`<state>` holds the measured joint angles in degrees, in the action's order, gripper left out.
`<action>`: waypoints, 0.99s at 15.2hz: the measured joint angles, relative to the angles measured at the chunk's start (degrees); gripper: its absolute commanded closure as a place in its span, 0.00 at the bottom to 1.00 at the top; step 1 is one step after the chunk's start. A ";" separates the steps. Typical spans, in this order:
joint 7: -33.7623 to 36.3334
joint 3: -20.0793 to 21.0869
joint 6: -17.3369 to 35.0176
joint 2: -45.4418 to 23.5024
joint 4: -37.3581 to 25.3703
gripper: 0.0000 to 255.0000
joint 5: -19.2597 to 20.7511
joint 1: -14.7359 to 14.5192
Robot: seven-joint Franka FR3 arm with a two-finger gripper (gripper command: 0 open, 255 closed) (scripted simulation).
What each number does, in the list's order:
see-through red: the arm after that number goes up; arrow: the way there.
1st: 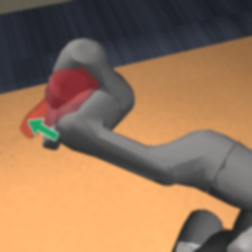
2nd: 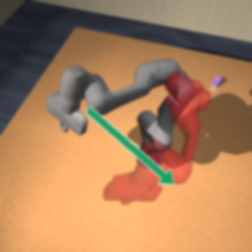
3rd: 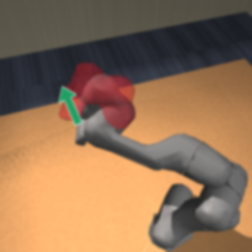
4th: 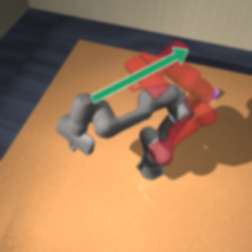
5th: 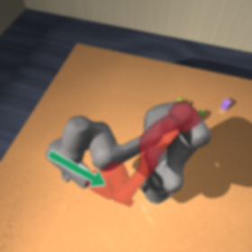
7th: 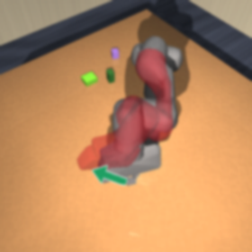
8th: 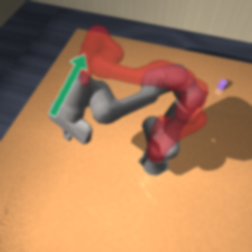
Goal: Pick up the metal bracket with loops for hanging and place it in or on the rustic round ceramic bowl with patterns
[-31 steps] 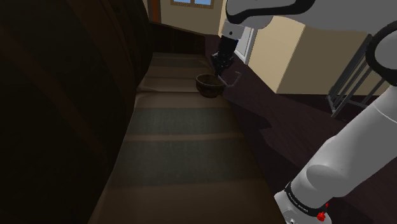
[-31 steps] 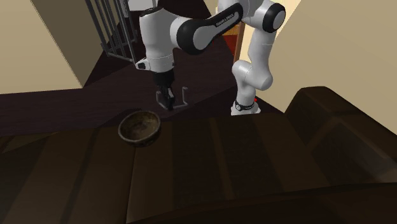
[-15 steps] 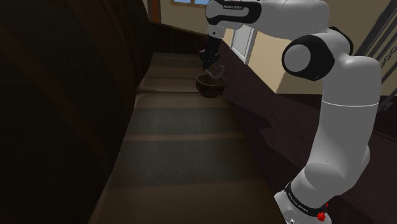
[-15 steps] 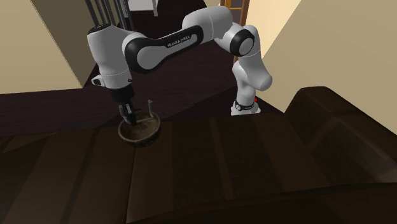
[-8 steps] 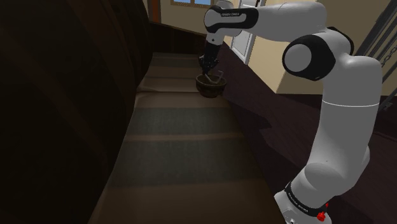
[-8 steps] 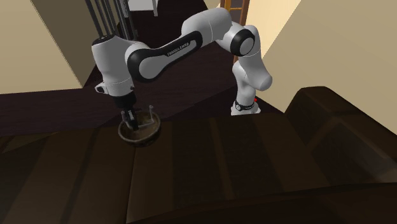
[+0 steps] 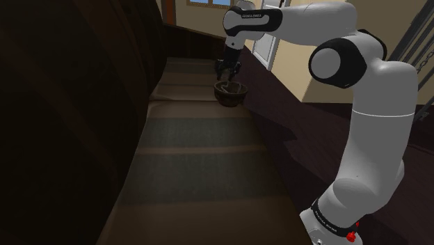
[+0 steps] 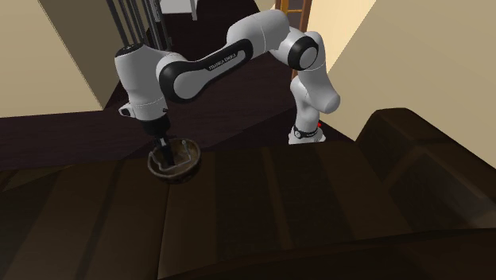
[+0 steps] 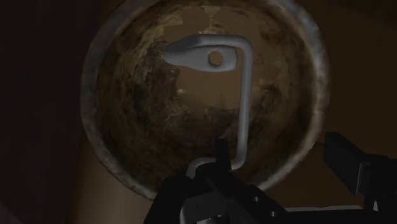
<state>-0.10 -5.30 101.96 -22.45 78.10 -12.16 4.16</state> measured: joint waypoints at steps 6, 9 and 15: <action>0.12 -0.09 -2.20 -0.07 -2.29 0.00 0.03 0.28; 0.32 -0.26 -6.51 -0.22 -6.80 0.00 0.05 0.84; 0.44 -0.26 -7.59 -0.72 -8.27 0.00 0.04 0.95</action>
